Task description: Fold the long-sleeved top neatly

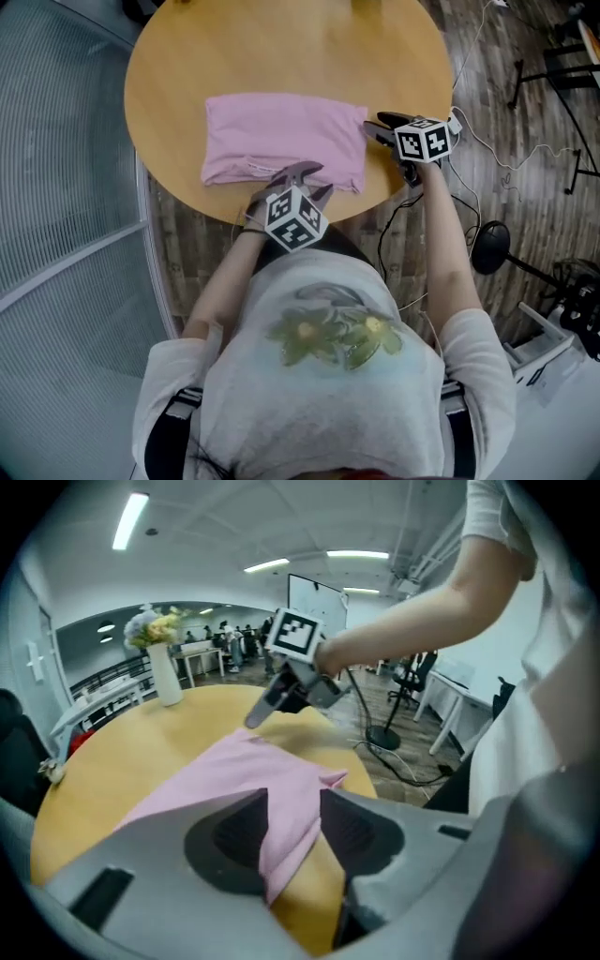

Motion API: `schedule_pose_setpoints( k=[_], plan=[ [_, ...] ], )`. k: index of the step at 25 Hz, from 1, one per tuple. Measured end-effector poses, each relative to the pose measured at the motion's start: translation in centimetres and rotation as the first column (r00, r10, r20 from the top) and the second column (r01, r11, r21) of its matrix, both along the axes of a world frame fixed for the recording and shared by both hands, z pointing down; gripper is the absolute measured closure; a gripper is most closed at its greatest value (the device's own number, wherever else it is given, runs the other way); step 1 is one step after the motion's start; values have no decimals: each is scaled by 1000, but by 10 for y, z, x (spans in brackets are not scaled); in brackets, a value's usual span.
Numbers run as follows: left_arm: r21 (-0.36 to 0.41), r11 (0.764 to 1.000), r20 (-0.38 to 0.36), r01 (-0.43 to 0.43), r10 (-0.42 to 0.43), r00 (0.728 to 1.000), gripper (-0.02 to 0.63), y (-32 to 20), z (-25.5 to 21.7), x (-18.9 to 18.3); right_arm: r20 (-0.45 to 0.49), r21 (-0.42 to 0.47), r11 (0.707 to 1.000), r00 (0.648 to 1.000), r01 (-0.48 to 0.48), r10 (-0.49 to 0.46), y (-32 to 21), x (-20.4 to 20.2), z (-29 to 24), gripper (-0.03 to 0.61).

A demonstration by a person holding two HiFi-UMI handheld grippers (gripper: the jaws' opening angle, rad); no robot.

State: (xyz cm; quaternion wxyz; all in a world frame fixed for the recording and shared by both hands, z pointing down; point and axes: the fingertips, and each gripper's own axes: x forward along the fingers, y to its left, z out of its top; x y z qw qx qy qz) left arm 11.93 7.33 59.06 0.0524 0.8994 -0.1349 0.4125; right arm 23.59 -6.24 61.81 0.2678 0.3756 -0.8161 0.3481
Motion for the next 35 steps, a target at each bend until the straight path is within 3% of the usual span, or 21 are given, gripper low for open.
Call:
schedule_pose_setpoints(
  k=[3,6,14,16,17,18,23,26,30,35],
  plan=[
    [-22,993,39,-113,114,993,459,23,24,30,13,-35,999,1000,2,-2,-17,-5,7,374],
    [-58,985,87,-160,165,983,459,34,49,40,-8,-65,998,1000,-4,4,-30,-5,18,371],
    [-47,982,203,-182,188,961,460,22,83,41,-43,-171,985,999,25,-33,-31,-8,45,384],
    [-39,983,207,-177,182,961,470,18,84,41,-66,-175,983,996,49,-61,-30,-9,46,421],
    [-35,984,206,-175,179,962,480,17,84,41,-66,-183,981,995,65,-79,-29,-10,47,487],
    [-30,984,207,-176,178,962,484,16,85,41,-62,-189,979,994,81,-94,-27,-12,48,503],
    [-32,988,197,-152,156,968,539,11,88,39,-37,-199,975,994,98,-107,-29,-17,54,534],
    [-47,990,183,-130,136,974,549,3,87,35,-51,-166,984,996,65,-74,-36,-10,51,541],
    [1,990,204,-141,138,969,549,-29,88,27,-81,-108,993,996,-39,31,-57,3,47,543],
    [55,987,242,-153,136,961,549,-84,87,25,-130,-88,971,969,-223,210,-78,28,41,543]
  ],
)
